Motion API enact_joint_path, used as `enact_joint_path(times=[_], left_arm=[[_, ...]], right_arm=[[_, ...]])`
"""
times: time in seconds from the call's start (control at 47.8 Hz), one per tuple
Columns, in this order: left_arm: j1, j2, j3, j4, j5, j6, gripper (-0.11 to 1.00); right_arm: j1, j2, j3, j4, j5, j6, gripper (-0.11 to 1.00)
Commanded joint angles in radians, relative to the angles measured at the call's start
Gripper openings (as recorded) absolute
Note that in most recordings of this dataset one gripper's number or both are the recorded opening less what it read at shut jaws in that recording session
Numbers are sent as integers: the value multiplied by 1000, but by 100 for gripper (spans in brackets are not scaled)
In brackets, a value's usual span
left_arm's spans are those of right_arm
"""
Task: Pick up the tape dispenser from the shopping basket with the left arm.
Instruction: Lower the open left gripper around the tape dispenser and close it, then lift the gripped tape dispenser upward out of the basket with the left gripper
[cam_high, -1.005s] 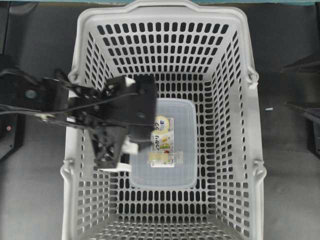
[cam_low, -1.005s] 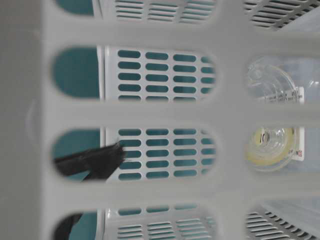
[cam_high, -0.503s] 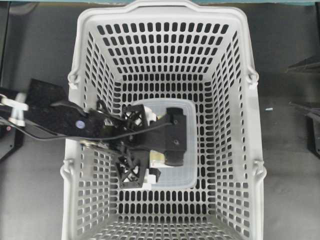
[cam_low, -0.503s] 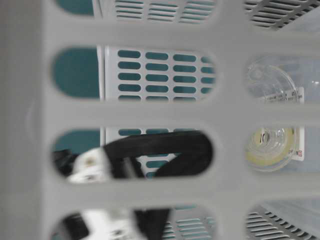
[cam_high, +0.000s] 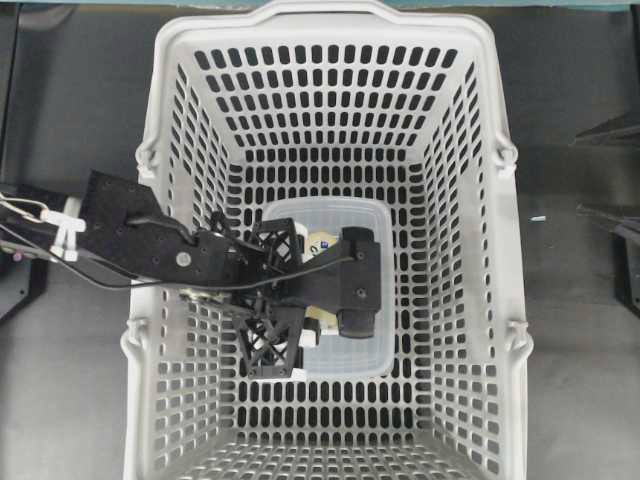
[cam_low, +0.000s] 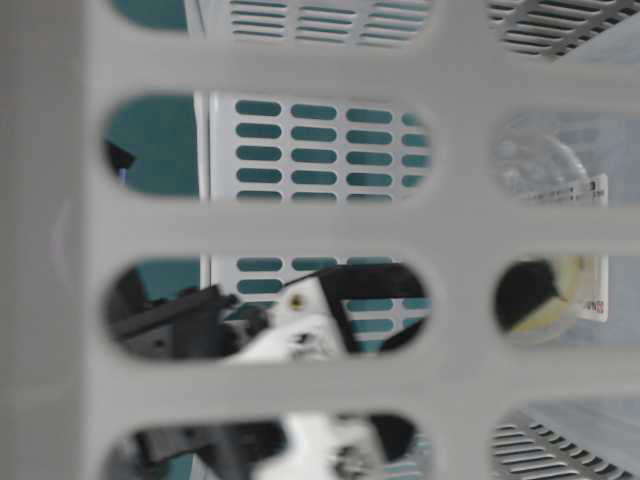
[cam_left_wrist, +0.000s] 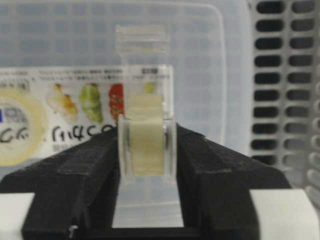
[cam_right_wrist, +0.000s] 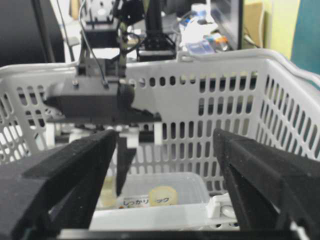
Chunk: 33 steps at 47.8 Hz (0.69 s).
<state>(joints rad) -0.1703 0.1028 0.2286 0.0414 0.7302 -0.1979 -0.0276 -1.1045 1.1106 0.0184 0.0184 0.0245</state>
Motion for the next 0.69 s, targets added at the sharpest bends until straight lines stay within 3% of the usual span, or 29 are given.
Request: enact_joint_path(times=[0.0,0.398,0.67], left_arm=[[-3,-67,-69,3,31,2,28],[5,-124,-445,3,465,2,28],[6,-98,-494,5,525,2,28]], right_arm=[[2,5,-8,3,-11,2,75],[2,-14,-2,2,-11,2,75],[2,-14,-2,2,-11,2,75]])
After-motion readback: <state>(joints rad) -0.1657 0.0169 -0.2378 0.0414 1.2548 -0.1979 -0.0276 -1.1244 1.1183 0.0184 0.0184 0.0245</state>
